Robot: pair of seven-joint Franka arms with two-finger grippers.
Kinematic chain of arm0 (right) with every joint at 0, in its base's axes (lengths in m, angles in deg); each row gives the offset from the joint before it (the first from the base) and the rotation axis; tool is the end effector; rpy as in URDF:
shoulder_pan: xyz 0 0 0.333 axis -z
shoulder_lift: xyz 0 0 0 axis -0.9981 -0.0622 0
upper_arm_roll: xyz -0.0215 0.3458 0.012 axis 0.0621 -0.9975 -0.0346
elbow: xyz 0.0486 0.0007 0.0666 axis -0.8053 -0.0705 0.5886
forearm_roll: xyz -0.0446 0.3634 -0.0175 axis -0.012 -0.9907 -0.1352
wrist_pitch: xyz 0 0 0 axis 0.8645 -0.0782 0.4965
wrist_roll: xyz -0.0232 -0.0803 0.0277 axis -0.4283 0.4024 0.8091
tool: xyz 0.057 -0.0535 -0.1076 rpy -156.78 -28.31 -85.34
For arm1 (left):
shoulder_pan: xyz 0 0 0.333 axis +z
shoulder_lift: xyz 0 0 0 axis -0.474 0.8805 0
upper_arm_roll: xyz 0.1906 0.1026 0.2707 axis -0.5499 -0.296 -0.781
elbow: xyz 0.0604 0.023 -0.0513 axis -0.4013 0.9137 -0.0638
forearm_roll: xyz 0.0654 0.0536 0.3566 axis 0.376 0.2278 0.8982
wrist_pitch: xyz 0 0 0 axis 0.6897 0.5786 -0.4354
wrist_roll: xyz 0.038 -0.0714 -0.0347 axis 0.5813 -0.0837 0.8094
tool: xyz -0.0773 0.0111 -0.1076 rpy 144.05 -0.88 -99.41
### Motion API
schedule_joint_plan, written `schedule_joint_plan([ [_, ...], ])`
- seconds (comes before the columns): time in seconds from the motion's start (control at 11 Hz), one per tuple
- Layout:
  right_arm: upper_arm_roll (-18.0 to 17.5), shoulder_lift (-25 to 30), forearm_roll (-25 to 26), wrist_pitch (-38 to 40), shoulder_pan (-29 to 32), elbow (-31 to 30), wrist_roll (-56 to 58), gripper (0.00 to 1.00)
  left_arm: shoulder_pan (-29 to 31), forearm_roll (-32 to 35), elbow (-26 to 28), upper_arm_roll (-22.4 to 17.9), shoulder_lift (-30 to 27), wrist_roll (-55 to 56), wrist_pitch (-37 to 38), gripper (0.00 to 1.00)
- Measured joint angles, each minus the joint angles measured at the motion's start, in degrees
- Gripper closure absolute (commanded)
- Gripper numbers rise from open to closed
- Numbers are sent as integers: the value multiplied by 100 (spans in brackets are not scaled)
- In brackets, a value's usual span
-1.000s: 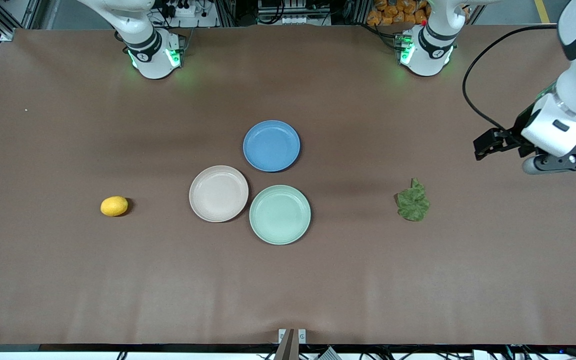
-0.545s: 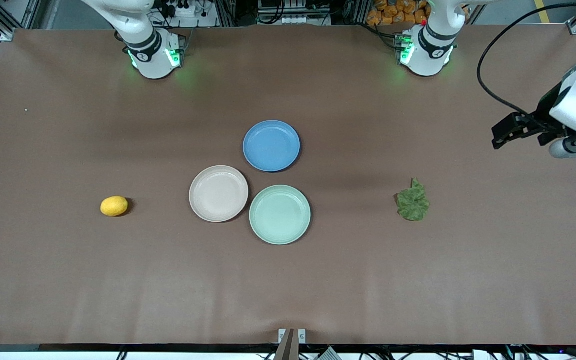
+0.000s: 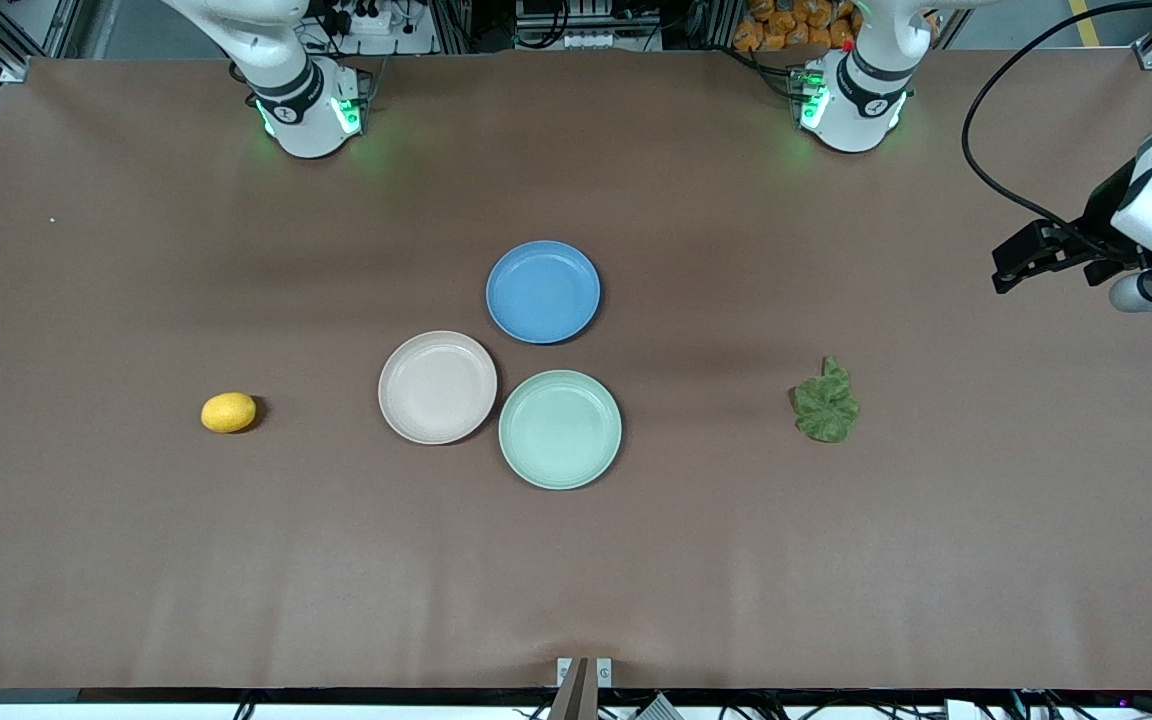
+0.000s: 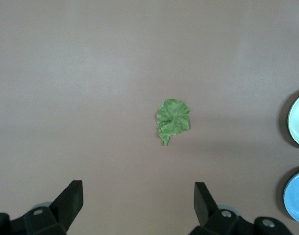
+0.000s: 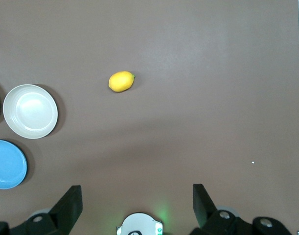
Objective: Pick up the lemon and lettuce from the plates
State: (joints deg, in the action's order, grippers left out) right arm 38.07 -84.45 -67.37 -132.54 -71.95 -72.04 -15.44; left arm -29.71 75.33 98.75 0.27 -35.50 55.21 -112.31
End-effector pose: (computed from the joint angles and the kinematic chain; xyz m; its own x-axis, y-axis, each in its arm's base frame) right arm 0.4487 -0.1311 0.7153 0.9831 -0.1766 -0.0488 -0.1778 -0.9838 -0.0218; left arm 0.5435 -0.0665 0.6304 0.9973 0.0701 0.0211 0.0705 -0.9974 -0.0177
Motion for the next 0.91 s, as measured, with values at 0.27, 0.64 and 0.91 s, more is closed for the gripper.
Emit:
schedule_joint_plan([
  [0.27, -43, -59, -9, -213, -95, -7, 17, 0, 4, 0, 2, 0, 1, 0, 2, 0],
  [0.64, -81, -238, -9, -220, -768, -89, -17, 0, 43, -12, 17, -3, 36, 0, 6, 0],
  [0.91, -87, -416, -9, -304, -1016, -255, -18, 0, 43, -18, 21, 1, 40, 0, 7, 0],
])
